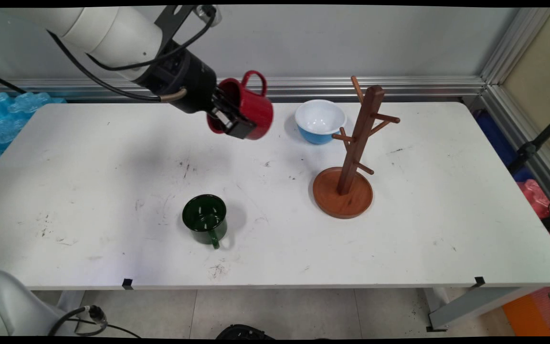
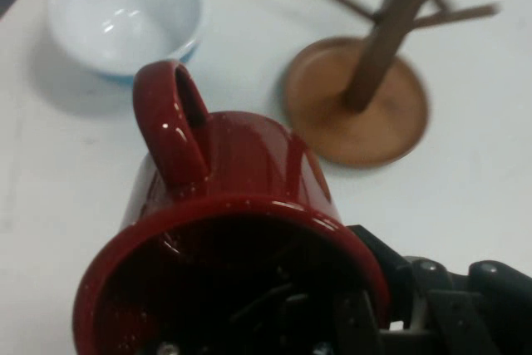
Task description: Place the picked object on the table
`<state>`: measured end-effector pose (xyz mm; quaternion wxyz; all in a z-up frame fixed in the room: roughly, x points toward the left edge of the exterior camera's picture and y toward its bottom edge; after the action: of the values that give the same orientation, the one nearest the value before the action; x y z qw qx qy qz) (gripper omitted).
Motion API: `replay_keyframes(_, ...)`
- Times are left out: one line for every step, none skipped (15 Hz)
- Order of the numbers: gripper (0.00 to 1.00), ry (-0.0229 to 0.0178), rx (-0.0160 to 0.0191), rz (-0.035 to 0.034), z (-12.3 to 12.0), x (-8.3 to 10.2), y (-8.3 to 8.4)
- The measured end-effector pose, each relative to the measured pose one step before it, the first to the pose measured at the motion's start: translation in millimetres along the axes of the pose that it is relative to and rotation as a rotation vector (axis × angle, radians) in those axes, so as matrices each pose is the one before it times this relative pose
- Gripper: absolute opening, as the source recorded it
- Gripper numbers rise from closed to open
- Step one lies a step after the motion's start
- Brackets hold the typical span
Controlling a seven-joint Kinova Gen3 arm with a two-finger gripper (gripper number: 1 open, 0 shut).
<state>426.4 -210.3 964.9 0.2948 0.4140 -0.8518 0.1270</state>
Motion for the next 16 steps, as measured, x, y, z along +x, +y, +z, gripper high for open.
replay_keyframes(0.0,-0.01742,0.01318,0.01202,2.08,-0.32,-5.28)
replay_keyframes(0.0,-0.01853,0.01199,0.0124,2.76,-0.25,-5.14)
replay_keyframes(0.0,-0.0124,0.00667,0.00812,2.23,-0.03,-3.08)
replay_keyframes(0.0,-0.02245,0.00988,0.01193,4.74,0.17,-5.17)
replay_keyframes(0.0,-0.01984,0.00828,0.00824,4.32,0.15,-3.92)
replay_keyframes(0.0,-0.0128,0.0053,0.00349,2.98,0.25,-2.35)
replay_keyframes(0.0,-0.02347,0.00942,0.00423,5.4,0.38,-4.08)
replay_keyframes(0.0,-0.01989,0.00772,0.00169,4.51,0.48,-2.73)
replay_keyframes(0.0,-0.02526,0.0088,-0.00157,5.27,0.46,-2.4)
replay_keyframes(0.0,-0.02176,0.00649,-0.00259,4.34,0.31,-1.75)
replay_keyframes(0.0,-0.01608,0.00448,-0.00314,2.85,0.28,-0.64)
replay_keyframes(0.0,-0.02282,0.00522,-0.00453,4.12,0.42,-0.62)
replay_keyframes(0.0,-0.02794,0.00122,-0.00314,5.26,0.6,0.5)
replay_keyframes(0.0,-0.02626,-0.00114,0.0002,5.45,0.94,1.12)
replay_keyframes(0.0,-0.02591,-0.00168,0.00156,5.78,1.01,1.06)
replay_keyframes(0.0,-0.02076,-0.00083,0.00083,4.86,0.93,0.66)
